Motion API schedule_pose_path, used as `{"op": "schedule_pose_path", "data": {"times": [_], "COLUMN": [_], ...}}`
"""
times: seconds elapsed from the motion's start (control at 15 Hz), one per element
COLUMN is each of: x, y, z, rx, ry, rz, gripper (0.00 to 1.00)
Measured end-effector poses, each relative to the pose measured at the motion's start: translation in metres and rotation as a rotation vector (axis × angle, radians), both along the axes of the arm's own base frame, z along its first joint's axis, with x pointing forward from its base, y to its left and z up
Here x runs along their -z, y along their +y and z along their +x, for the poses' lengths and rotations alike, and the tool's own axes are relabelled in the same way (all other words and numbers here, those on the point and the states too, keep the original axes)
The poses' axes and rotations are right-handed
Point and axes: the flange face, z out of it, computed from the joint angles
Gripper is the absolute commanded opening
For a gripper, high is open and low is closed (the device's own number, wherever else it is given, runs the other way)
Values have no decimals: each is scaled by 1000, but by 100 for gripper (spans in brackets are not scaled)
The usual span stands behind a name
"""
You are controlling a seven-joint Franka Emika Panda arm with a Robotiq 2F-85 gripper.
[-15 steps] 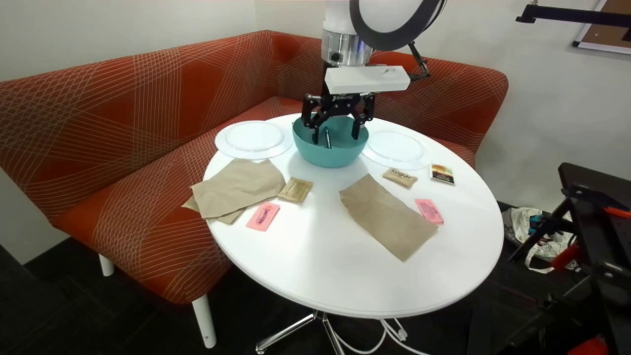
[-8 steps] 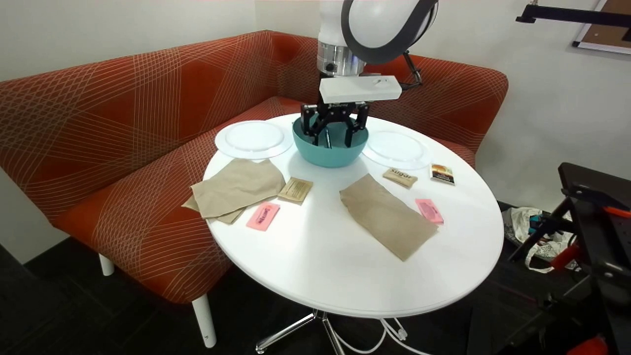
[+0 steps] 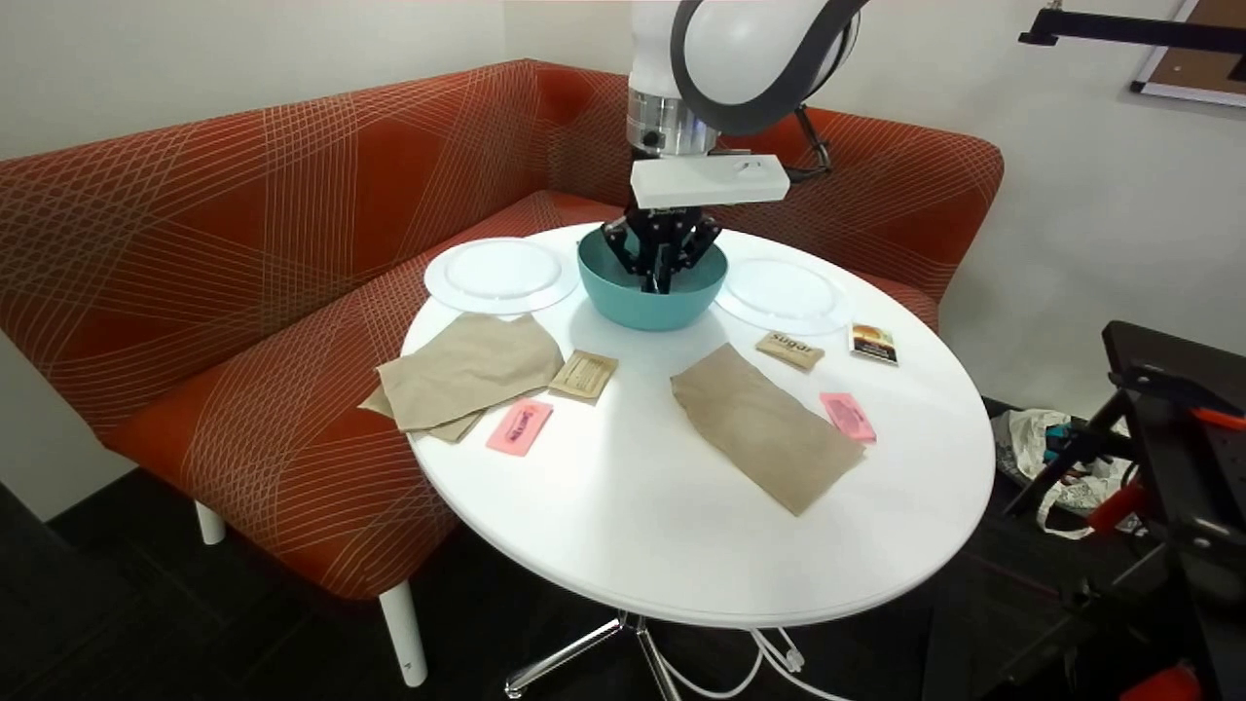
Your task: Put the pen on the table
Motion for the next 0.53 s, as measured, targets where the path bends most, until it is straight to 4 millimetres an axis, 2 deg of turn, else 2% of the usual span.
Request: {"op": "schedule_pose_path", "data": {"times": [0.33, 0.53], "x": [-3, -23], "y": [-3, -5], "z": [0, 1], "rx": [12, 44], "ry": [-4, -29], "rz": [-3, -7], "gripper": [3, 3]}}
